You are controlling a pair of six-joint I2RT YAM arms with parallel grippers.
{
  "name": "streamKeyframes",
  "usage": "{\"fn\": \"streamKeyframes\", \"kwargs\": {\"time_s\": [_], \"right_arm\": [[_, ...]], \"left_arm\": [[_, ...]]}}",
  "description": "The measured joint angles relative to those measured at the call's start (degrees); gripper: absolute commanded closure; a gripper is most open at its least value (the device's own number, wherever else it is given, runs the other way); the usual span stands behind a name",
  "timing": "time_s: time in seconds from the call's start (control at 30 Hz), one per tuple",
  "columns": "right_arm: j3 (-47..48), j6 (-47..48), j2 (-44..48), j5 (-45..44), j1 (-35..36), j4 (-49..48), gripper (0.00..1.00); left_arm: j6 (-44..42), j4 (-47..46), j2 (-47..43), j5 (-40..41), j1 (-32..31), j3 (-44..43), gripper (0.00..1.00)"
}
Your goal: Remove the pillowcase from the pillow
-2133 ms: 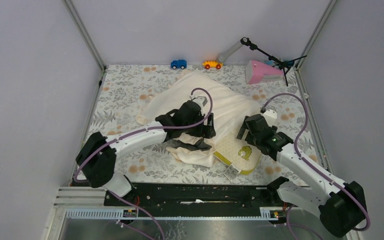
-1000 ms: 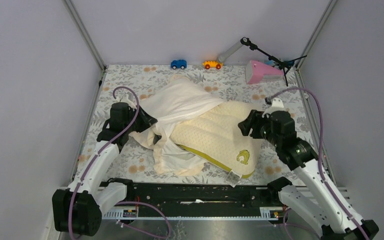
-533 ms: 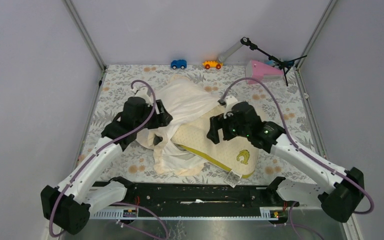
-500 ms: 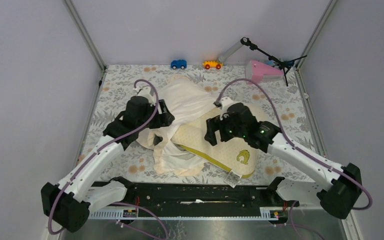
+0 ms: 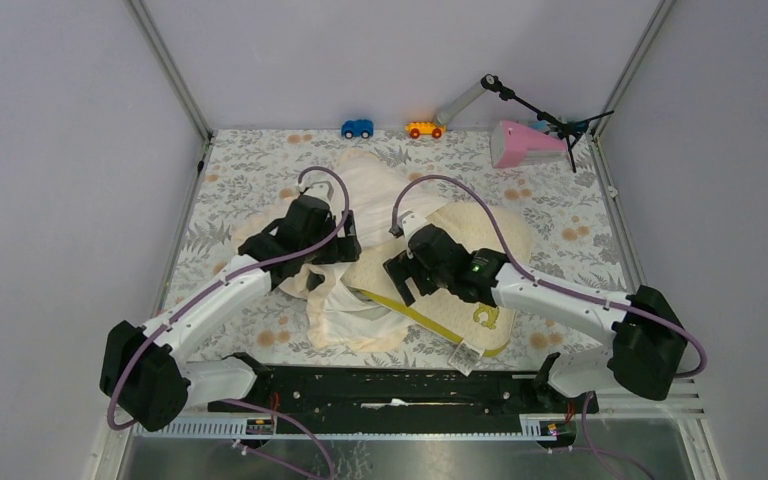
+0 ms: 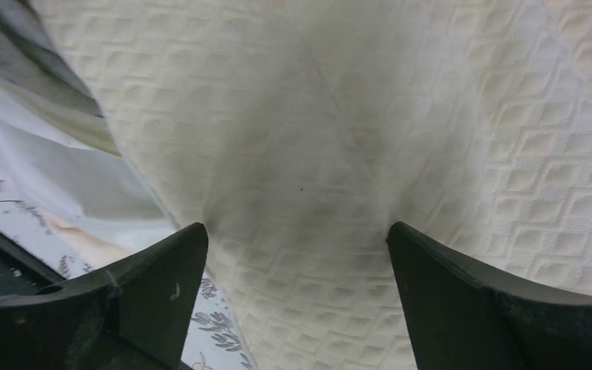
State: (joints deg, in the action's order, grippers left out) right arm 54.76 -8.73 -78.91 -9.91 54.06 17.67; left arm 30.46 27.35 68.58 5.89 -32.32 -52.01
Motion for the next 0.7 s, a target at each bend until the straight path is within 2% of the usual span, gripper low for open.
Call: {"fn": "streamKeyframes", "kwargs": {"time_s": [0.03,0.07,0.1,0.17,0.23,0.3,0.33,0.37,0.7], "right_arm": [[-0.13,0.00,-0.92,-0.61,0.00,-0.37,0.14],[-0.28,-0.09,-1.99,-1.36,0.00,-0.59,0.22],[-0.52,-0.13,-2.78,-1.81,0.00,-0.83,0.35],[-1.51,-0.31,-3.45,-3.13,0.02,-1.86,0.55],[-3.45,-1.25,-2.95,-4.48,0.04,-3.96,0.73],[-5.68,-1.77,-1.44,-5.51,0.07,-6.19,0.91],[-7.13,-2.19,0.00,-6.14,0.13,-7.52,0.99],[-8.66,-2.80,1.75,-6.91,0.24,-8.85,1.00],[-25.92,-9.09,30.58,-19.85,0.79,-17.44,1.00]], "left_arm": [[0.20,-0.72,0.15,0.22,-0.02,0.83,0.16],[0.57,-1.55,0.28,0.55,-0.07,1.81,0.18],[0.96,-2.12,0.37,0.92,-0.09,2.75,0.23],[1.99,-4.04,0.37,1.95,-0.02,5.01,0.34],[3.04,-6.23,0.13,2.54,0.52,7.58,0.56],[4.02,-8.33,-0.79,2.62,1.92,10.25,0.85],[4.50,-9.20,-1.55,2.49,2.93,11.43,0.97],[4.90,-10.08,-2.43,2.34,4.07,12.50,1.00],[9.29,-13.57,-9.03,1.44,6.34,16.26,1.00]]}}
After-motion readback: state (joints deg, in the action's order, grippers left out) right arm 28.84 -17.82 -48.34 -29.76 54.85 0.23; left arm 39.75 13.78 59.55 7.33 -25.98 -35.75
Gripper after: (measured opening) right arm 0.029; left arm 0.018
